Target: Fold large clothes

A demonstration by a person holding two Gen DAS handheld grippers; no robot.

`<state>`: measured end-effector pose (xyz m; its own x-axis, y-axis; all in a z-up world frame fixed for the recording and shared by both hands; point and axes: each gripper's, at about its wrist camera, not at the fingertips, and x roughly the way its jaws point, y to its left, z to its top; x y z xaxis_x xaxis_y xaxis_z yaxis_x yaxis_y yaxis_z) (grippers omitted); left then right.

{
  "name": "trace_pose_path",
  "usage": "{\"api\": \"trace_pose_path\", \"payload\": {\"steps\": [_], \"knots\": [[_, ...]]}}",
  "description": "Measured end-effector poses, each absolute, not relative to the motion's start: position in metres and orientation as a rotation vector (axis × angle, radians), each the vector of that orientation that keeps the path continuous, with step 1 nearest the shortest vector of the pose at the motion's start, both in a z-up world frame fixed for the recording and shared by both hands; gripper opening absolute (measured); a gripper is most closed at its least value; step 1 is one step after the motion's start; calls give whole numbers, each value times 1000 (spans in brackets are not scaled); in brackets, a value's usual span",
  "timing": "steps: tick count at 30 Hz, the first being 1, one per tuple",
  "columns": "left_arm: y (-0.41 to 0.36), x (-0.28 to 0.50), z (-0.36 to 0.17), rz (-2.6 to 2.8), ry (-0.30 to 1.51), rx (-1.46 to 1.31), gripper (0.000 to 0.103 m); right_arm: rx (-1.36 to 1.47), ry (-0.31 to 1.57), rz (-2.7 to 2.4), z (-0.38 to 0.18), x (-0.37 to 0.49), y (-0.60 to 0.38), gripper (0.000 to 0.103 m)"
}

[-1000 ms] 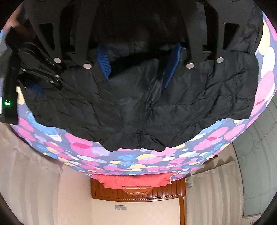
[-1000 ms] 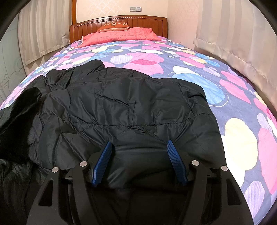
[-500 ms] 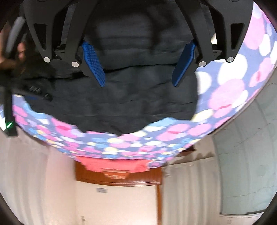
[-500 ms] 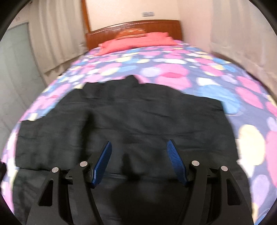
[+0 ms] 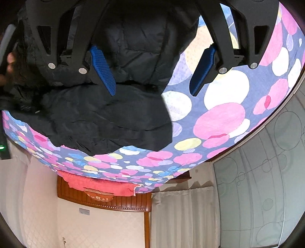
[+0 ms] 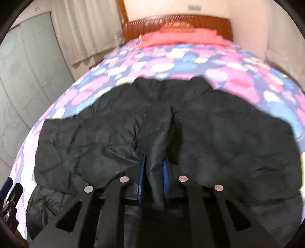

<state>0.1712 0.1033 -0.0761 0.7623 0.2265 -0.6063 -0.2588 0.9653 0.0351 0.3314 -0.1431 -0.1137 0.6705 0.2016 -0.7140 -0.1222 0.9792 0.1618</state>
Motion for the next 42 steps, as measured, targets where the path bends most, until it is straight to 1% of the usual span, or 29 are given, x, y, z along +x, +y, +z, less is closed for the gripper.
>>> {"api": "trace_pose_path", "payload": {"steps": [2, 5, 13, 15, 17, 19, 20, 21, 24, 28, 34, 37, 38, 42], "knots": [[106, 172, -75, 262, 649, -63, 79, 92, 777, 136, -104, 327, -164, 17], [107, 174, -75, 259, 652, -66, 79, 81, 769, 48, -103, 323, -194, 17], [100, 191, -85, 238, 693, -50, 79, 99, 849, -79, -140, 336, -255, 17], [99, 197, -88, 233, 711, -50, 79, 113, 867, -62, -146, 336, -259, 19], [99, 204, -89, 229, 724, -59, 79, 92, 868, -57, -146, 335, -259, 21], [101, 212, -87, 225, 729, -68, 79, 79, 880, -54, -144, 332, -260, 29], [102, 216, -86, 222, 731, -72, 79, 75, 886, -65, -140, 331, -262, 35], [103, 222, -84, 219, 730, -76, 79, 77, 872, -77, -134, 328, -264, 37], [102, 246, -80, 213, 727, -71, 79, 84, 788, -110, -109, 320, -264, 37], [94, 285, -79, 193, 729, -57, 79, 130, 779, -26, -99, 340, -246, 37], [78, 344, -98, 194, 766, -39, 79, 71, 802, 21, -121, 386, -201, 37], [70, 367, -129, 187, 886, 3, 79, 0, 878, 6, -153, 402, -189, 38], [68, 371, -140, 176, 915, 12, 80, -11, 875, 5, -157, 402, -187, 38], [65, 366, -137, 198, 905, 38, 78, -43, 870, -21, -149, 398, -184, 38]]}}
